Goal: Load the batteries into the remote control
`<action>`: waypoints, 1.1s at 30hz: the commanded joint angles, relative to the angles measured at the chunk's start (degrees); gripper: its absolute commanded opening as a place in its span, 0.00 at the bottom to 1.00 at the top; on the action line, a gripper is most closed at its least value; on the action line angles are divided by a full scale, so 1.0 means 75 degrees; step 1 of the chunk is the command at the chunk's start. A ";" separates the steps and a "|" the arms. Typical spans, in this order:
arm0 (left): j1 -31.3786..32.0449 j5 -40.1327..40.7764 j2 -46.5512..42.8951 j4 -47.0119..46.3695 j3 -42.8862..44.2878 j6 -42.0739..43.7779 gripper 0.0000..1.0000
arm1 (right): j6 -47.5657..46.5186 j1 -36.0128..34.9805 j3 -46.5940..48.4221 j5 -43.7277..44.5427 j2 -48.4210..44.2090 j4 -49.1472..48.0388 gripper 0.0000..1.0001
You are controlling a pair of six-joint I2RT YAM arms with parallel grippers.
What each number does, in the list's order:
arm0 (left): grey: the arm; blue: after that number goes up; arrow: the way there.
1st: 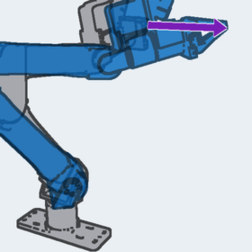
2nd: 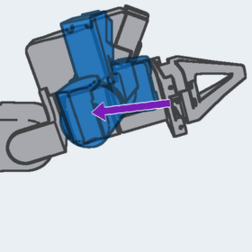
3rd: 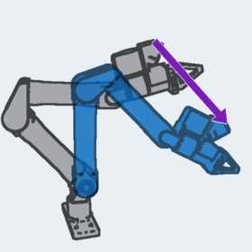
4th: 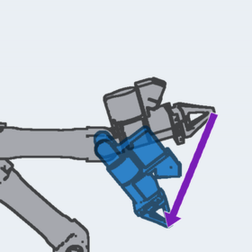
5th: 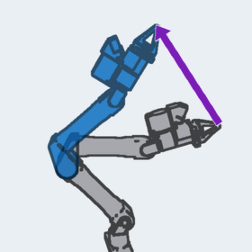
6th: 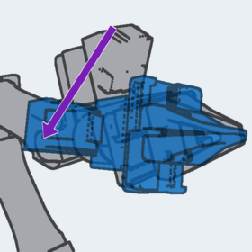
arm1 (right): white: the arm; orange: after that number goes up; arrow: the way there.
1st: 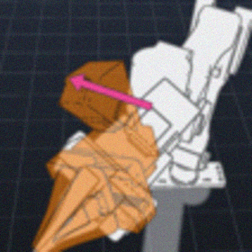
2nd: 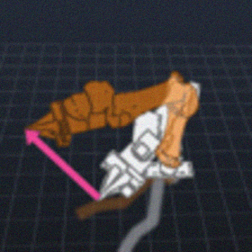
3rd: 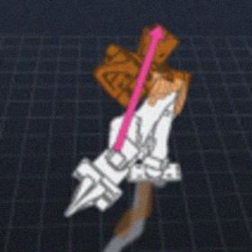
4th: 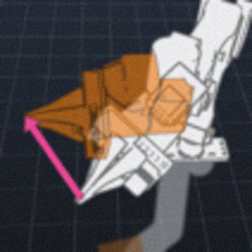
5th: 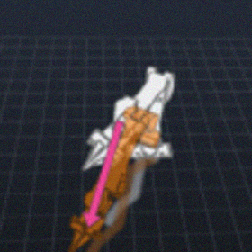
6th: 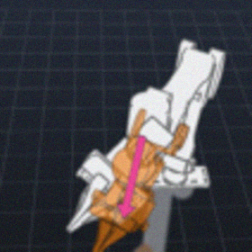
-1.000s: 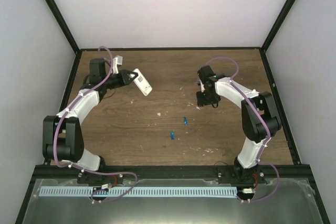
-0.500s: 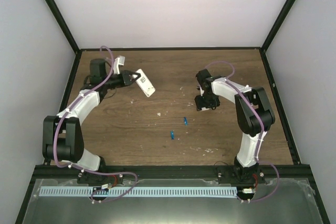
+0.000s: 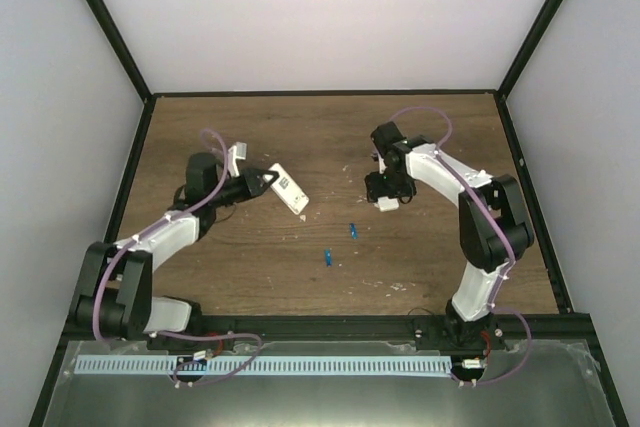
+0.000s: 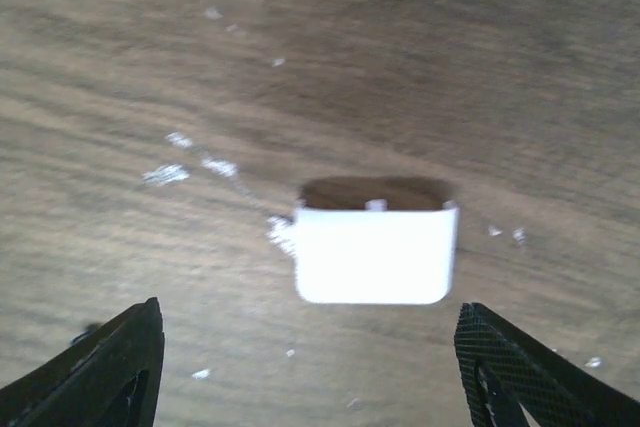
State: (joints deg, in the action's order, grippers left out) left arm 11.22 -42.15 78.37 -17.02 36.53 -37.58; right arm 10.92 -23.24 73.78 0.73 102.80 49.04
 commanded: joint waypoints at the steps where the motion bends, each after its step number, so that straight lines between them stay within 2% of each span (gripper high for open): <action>1: 0.0205 0.1247 -0.0680 -0.1742 -0.0803 -0.1355 0.00 | 0.0652 -0.0556 0.0182 -0.0196 -0.0257 0.0436 0.72; 5: 0.0279 0.2367 -0.1636 -0.1939 -0.1617 -0.1830 0.00 | 0.1053 -0.1083 -0.0095 -0.0442 -0.0277 0.0330 0.69; 10: 0.0530 0.3765 -0.2876 -0.2374 -0.2826 -0.2297 0.00 | 0.1514 -0.1404 -0.0485 -0.0842 -0.0370 0.0025 0.54; 13: 0.0543 0.3862 -0.3218 -0.2360 -0.3188 -0.2600 0.00 | 0.1685 -0.1450 -0.0585 -0.1004 -0.0451 -0.0113 0.51; 18: 0.0563 0.4174 -0.3530 -0.3060 -0.3982 -0.3461 0.00 | 0.1723 -0.1672 -0.0400 -0.0910 -0.0313 -0.0080 0.47; 22: 0.0557 0.4377 -0.3767 -0.2892 -0.4142 -0.3338 0.00 | 0.1772 -0.1800 -0.0263 -0.0881 -0.0138 -0.0097 0.42; 33: 0.0555 0.4445 -0.3463 -0.3876 -0.4653 -0.3873 0.00 | 0.1814 -0.1927 -0.0204 -0.0872 0.0368 -0.0088 0.30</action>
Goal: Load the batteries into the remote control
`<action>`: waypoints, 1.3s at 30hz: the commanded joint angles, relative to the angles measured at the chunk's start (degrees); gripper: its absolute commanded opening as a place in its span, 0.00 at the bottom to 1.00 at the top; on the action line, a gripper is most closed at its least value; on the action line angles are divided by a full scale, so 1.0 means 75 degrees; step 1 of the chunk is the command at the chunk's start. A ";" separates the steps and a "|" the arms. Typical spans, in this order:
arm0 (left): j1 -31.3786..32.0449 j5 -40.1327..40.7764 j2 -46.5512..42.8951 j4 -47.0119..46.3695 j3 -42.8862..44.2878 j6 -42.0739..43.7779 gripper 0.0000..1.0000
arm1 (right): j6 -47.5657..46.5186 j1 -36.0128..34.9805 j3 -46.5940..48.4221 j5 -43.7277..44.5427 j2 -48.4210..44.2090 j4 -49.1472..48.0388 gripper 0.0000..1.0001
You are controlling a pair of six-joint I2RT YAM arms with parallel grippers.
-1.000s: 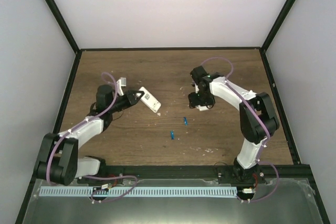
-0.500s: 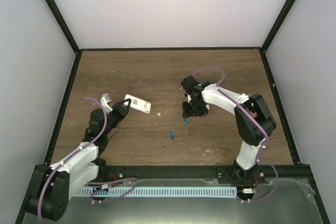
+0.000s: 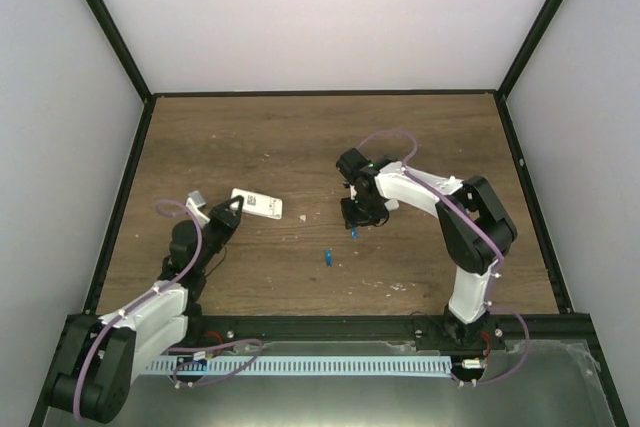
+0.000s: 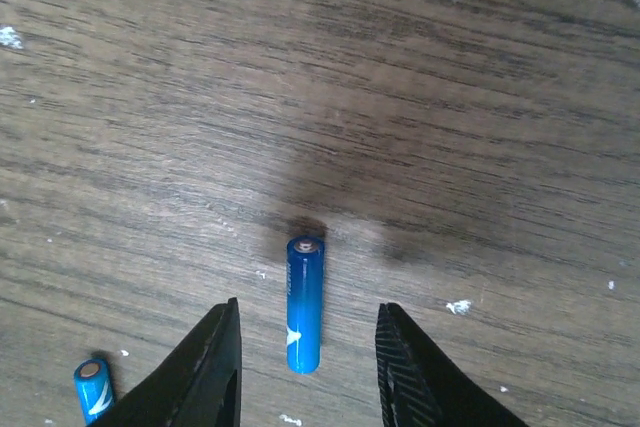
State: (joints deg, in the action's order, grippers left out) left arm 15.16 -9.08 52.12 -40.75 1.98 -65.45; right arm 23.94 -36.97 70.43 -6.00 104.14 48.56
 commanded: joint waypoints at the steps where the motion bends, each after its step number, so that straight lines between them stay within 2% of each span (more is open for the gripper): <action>1: 0.0034 0.0013 0.0021 -0.0714 -0.0026 -0.0144 0.00 | 0.0092 -0.0115 0.0261 0.0035 0.0225 -0.0024 0.28; 13: 0.0041 -0.0256 -0.0046 -0.0537 0.0246 -0.0112 0.00 | 0.0073 -0.0238 0.0234 0.0141 0.0654 -0.0160 0.19; 30: 0.0040 -0.0370 -0.0023 -0.0340 0.0475 0.0044 0.00 | -0.0050 -0.0238 0.0408 0.0472 0.0939 -0.0146 0.18; 39: 0.0037 -0.0468 0.0089 -0.0359 0.0660 -0.0004 0.00 | -0.0097 -0.0239 0.0293 0.0624 0.0823 -0.0101 0.04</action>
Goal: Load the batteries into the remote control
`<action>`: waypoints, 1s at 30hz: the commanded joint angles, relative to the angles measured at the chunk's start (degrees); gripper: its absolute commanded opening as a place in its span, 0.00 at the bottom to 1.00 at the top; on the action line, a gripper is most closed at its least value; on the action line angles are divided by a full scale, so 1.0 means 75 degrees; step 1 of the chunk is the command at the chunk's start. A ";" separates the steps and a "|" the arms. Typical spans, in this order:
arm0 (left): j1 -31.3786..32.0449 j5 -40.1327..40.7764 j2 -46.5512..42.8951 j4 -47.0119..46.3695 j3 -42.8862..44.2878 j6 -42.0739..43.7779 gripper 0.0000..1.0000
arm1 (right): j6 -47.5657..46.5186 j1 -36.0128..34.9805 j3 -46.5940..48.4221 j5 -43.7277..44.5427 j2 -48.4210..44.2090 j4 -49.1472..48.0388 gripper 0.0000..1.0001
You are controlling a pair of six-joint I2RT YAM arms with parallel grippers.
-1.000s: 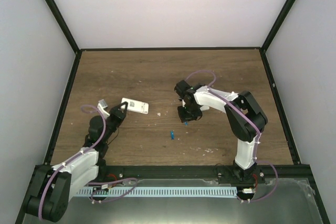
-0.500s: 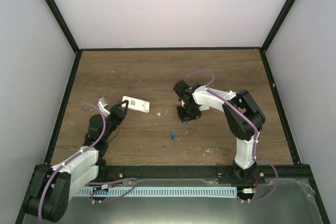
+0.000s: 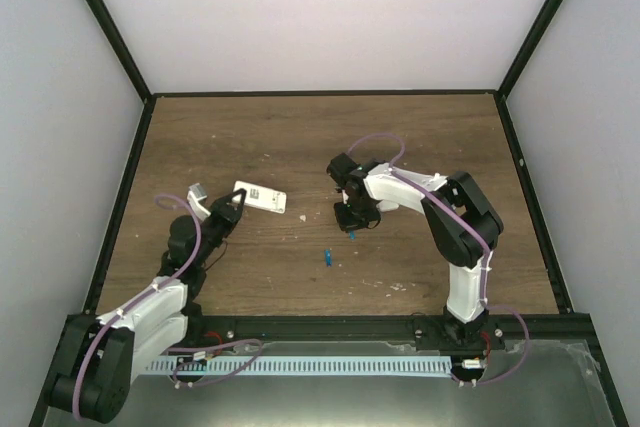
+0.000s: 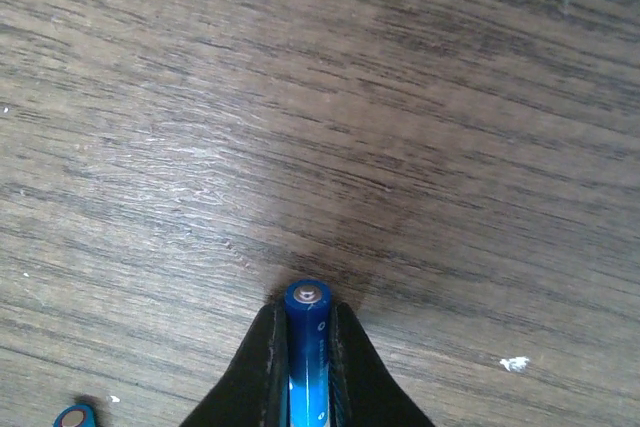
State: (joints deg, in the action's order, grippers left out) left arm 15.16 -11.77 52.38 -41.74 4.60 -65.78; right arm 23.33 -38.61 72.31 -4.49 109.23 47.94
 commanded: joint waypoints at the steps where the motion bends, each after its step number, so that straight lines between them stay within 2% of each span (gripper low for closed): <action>1: 0.0035 -0.0134 0.0088 -0.0251 0.0366 -0.0019 0.00 | -0.0008 -0.0020 0.0009 0.0448 0.0096 -0.0007 0.03; 8: 0.0036 -0.0184 0.0313 -0.0507 0.0876 -0.0349 0.00 | 0.0229 0.0086 -0.0001 0.0033 -0.0601 -0.0255 0.01; 15: 0.0045 0.0020 0.0464 -0.0871 0.0961 -0.0906 0.00 | 0.0666 0.0168 0.0838 -0.0871 -0.1741 -0.0794 0.01; 21: 0.0053 0.0138 0.0589 -0.1114 0.1046 -0.1210 0.00 | 0.0973 0.0168 0.1297 -0.1455 -0.2372 -0.1940 0.01; 30: 0.0122 0.0187 0.0874 -0.1595 0.1168 -0.1641 0.00 | 0.1438 0.0153 0.0675 -0.2595 -0.2555 -0.4180 0.01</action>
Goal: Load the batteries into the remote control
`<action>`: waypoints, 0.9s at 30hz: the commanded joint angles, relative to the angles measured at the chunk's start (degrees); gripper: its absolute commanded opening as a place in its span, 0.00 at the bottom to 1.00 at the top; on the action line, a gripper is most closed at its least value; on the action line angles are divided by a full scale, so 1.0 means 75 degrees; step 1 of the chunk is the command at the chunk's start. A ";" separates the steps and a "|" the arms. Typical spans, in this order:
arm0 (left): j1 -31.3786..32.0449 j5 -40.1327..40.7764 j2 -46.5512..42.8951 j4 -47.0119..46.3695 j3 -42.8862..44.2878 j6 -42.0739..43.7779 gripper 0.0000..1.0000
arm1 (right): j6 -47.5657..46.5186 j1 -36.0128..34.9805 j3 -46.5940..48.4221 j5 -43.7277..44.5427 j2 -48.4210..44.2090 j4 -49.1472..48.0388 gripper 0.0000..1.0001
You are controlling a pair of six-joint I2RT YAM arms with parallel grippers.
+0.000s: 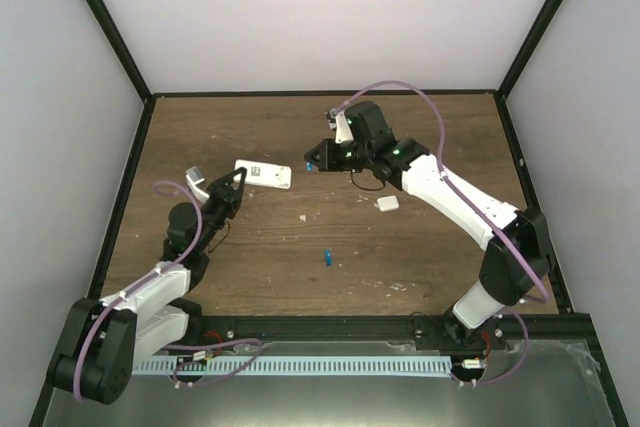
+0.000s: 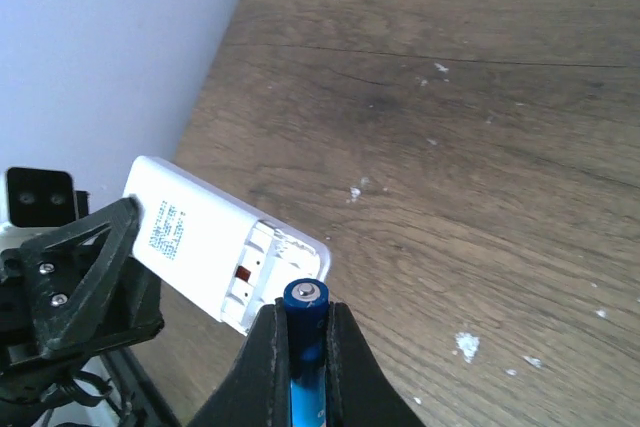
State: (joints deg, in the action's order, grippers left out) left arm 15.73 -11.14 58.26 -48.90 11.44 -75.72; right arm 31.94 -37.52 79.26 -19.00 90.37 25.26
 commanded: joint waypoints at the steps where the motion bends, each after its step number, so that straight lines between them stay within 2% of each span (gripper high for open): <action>1: 0.0048 0.0098 0.0111 -0.0669 0.0281 -0.0335 0.00 | 0.0300 -0.0001 -0.0288 -0.0739 -0.0044 -0.1311 0.01; 11: 0.0178 0.0164 0.0359 -0.1010 0.0539 -0.0727 0.00 | 0.0399 -0.0040 -0.0405 -0.1205 0.0061 -0.2584 0.01; 27: 0.0387 0.0515 0.0554 -0.1284 0.0601 -0.0745 0.00 | 0.0298 -0.0201 -0.0122 -0.0791 0.0470 -0.2247 0.01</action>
State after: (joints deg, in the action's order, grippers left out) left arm 18.33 -8.97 62.65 -54.57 14.92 -80.79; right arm 34.37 -38.68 76.14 -26.22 93.93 8.19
